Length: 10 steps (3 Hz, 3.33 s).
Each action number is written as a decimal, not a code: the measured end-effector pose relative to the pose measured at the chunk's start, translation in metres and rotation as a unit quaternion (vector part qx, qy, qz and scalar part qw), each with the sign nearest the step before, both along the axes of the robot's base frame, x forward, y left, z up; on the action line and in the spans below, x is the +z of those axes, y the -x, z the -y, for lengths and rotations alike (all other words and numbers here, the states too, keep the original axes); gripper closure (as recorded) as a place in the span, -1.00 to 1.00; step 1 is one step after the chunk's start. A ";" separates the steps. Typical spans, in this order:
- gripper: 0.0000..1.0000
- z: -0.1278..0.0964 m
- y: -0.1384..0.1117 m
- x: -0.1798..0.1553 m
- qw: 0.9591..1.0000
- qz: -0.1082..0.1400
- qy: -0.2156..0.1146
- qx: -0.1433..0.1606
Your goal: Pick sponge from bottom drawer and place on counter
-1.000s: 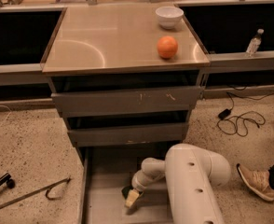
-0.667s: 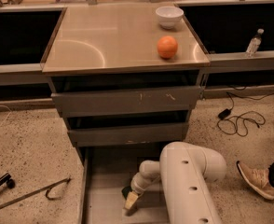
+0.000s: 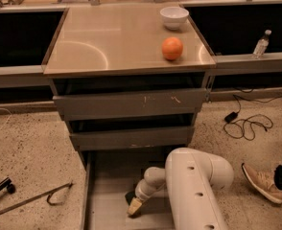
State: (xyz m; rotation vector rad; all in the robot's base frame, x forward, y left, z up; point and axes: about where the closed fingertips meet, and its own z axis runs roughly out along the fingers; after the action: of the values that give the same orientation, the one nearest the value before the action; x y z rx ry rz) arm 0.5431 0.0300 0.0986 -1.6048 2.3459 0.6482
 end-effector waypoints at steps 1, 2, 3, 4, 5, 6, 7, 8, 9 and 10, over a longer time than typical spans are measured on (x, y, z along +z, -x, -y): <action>-0.18 0.000 0.000 0.000 1.000 0.000 0.000 0.000; 0.31 0.000 0.000 0.009 1.000 0.000 0.000 0.000; 0.78 0.000 0.000 0.012 1.000 0.000 0.000 0.000; 1.00 0.004 -0.005 0.036 0.999 -0.002 -0.039 0.001; 1.00 0.014 -0.036 0.122 0.989 0.021 -0.148 -0.010; 1.00 0.036 -0.045 0.196 0.971 0.051 -0.235 0.003; 1.00 0.040 -0.036 0.206 0.966 0.048 -0.253 0.015; 1.00 0.036 -0.038 0.200 0.968 0.047 -0.245 0.012; 1.00 0.029 -0.036 0.207 0.968 0.055 -0.244 0.023; 1.00 0.013 -0.034 0.269 0.958 0.085 -0.267 0.056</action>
Offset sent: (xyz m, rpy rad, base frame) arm 0.0004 -0.0012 0.0035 0.0104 0.0050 -0.0049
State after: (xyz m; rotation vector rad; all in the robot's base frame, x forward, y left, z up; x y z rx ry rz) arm 0.5769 0.0172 0.3681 -1.4739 1.7614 1.0173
